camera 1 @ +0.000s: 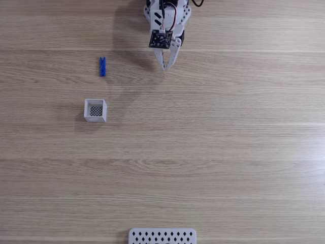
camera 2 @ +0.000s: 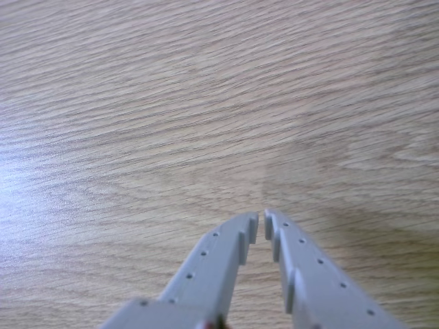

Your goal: Grasp a peg and put it in the crate.

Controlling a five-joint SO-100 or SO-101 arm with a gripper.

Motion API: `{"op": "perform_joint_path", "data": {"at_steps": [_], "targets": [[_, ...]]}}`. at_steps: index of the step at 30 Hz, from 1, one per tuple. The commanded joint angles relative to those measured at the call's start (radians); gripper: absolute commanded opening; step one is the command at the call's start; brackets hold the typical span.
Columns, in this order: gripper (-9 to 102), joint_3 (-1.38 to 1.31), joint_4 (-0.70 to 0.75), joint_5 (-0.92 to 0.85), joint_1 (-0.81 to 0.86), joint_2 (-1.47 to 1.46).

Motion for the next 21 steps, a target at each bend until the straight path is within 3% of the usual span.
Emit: {"op": "perform_joint_path", "data": {"at_steps": [1,21], "targets": [[-1,0.014,-0.008,0.009,-0.003,0.034],[0,-0.005,-0.038,-0.006,0.005,-0.074]]}}
